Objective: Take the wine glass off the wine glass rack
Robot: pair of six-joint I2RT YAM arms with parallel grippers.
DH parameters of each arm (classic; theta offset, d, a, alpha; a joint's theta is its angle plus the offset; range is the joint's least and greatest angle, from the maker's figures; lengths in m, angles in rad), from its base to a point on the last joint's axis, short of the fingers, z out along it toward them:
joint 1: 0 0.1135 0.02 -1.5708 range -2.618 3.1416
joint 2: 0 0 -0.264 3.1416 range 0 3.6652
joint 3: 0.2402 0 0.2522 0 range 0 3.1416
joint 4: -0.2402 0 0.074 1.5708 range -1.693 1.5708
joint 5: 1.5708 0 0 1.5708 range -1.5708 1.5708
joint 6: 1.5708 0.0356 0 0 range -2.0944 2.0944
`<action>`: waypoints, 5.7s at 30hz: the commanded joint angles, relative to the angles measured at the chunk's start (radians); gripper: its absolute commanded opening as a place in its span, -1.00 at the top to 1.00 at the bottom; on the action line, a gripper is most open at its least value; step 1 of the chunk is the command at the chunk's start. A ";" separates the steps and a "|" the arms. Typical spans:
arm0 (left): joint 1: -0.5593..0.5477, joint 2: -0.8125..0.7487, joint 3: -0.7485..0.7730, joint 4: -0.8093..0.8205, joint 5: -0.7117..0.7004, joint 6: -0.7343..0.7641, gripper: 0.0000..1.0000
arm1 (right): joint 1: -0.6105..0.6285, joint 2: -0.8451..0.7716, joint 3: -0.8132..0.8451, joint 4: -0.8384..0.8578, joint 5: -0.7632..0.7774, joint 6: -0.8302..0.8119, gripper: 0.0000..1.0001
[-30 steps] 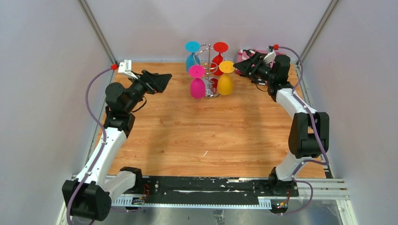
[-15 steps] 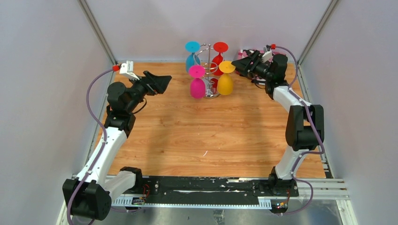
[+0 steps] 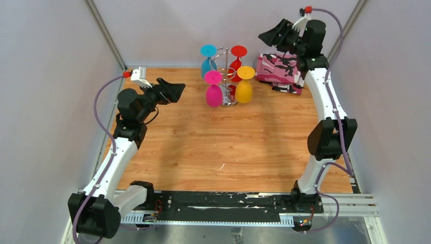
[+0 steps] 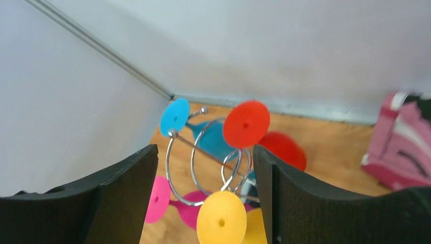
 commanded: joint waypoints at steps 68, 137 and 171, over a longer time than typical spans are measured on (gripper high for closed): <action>0.001 -0.023 0.021 -0.163 -0.198 0.134 -1.00 | 0.421 0.321 0.439 -0.299 0.535 -0.599 -0.28; 0.001 -0.153 0.080 -0.290 -0.244 0.157 -0.89 | 0.422 0.116 0.222 -0.296 0.521 -0.492 -0.41; 0.001 -0.106 0.003 -0.202 -0.261 0.148 -0.89 | 0.427 0.323 0.398 -0.236 0.559 -0.498 1.00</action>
